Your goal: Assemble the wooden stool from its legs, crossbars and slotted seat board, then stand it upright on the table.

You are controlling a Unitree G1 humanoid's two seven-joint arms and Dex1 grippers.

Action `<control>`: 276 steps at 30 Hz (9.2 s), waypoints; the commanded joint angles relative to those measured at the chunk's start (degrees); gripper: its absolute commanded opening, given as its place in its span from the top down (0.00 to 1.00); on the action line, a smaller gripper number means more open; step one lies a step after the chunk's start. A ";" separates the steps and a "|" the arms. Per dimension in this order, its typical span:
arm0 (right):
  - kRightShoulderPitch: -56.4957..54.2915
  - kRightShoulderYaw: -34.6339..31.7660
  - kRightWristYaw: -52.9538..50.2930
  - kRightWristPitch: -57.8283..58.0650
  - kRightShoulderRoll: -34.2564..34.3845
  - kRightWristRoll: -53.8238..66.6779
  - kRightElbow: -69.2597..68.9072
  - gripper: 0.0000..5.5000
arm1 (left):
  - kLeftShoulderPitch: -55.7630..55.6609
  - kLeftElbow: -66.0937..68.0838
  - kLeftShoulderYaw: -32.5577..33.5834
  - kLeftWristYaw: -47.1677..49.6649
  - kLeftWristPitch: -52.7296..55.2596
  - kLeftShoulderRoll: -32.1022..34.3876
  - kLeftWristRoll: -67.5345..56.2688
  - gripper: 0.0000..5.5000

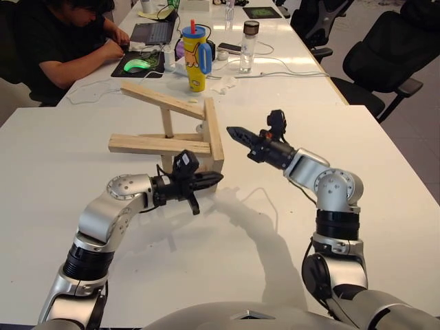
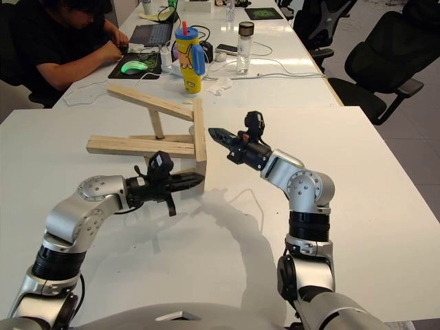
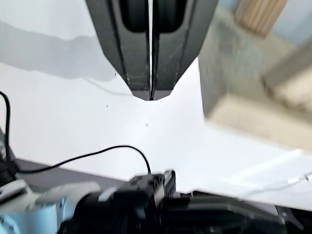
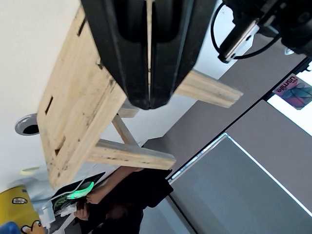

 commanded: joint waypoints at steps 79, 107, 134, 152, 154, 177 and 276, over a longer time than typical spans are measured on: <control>12.58 17.74 2.85 -13.41 -0.58 -15.38 -1.02 1.00 | 15.91 7.12 -2.86 37.06 -18.02 -20.31 27.19 0.34; 13.07 12.10 -1.96 -13.97 2.57 -15.07 0.11 1.00 | -30.85 17.31 52.34 72.22 -8.29 -30.74 -41.96 0.71; 13.51 12.58 -1.87 -12.70 2.04 -15.49 0.62 1.00 | -11.91 12.70 50.16 71.74 -14.19 -27.22 -55.42 0.32; 15.55 13.08 -2.00 -11.76 1.80 -14.98 -1.19 1.00 | 12.61 -3.12 13.92 43.40 -30.53 -4.52 9.50 0.54; 15.62 13.17 -2.02 -11.82 1.91 -15.00 -1.17 1.00 | 11.45 -2.25 13.87 44.26 -30.96 -5.26 11.95 0.54; 15.50 13.63 -2.31 -12.57 2.73 -15.69 -0.51 1.00 | 5.31 13.73 31.77 58.89 -36.23 -5.64 29.51 0.57; -1.22 14.84 -21.59 -72.34 11.07 -44.10 30.03 1.00 | -24.07 75.97 12.67 38.58 -72.61 -29.22 21.14 0.99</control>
